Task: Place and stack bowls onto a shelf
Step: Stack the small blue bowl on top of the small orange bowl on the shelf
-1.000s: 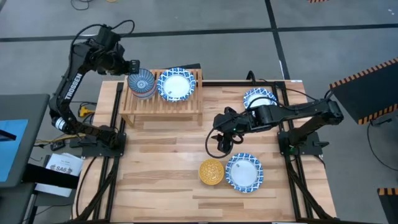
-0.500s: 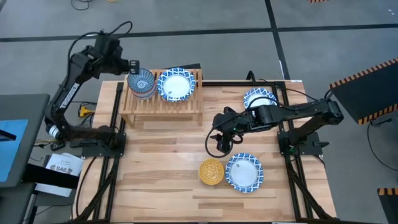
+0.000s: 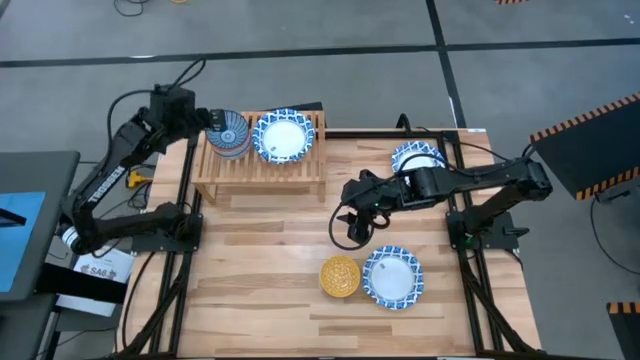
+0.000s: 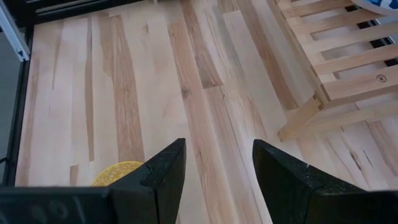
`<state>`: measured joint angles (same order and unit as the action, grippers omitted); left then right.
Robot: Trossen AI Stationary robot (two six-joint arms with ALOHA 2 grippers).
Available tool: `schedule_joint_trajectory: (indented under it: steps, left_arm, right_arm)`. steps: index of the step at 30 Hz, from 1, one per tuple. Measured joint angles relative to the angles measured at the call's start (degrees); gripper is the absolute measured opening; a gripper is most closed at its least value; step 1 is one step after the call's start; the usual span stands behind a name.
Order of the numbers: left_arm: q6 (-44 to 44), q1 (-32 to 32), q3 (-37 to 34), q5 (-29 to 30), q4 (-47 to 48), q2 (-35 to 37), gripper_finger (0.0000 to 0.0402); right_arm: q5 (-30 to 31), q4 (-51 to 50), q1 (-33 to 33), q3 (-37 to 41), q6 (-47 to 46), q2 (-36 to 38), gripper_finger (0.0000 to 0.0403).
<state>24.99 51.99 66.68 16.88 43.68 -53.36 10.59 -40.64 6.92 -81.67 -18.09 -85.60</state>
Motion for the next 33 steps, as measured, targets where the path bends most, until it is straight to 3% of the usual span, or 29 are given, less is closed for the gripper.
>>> schedule_joint_trajectory:
  steps: [18,25,29,33]
  left_arm:
    - [0.53,-1.18,-3.41,2.55,-3.89,2.78,0.0000]
    - [0.70,-1.83,-3.37,-0.50,-4.66,5.81,0.0000]
    - [3.82,-6.79,-3.34,-3.40,-4.86,6.14,0.0000]
    - [7.65,-16.56,-3.34,2.64,-6.45,4.33,0.0000]
  right_arm:
    - [0.01,0.01,-0.74,0.00,0.02,0.00,0.0212]
    - [0.00,1.48,-1.62,0.00,0.20,0.00,0.0212]
    - [0.00,3.79,-2.87,0.00,0.55,0.00,0.0212]
    - [0.00,4.72,-4.17,0.00,0.72,0.00,0.0212]
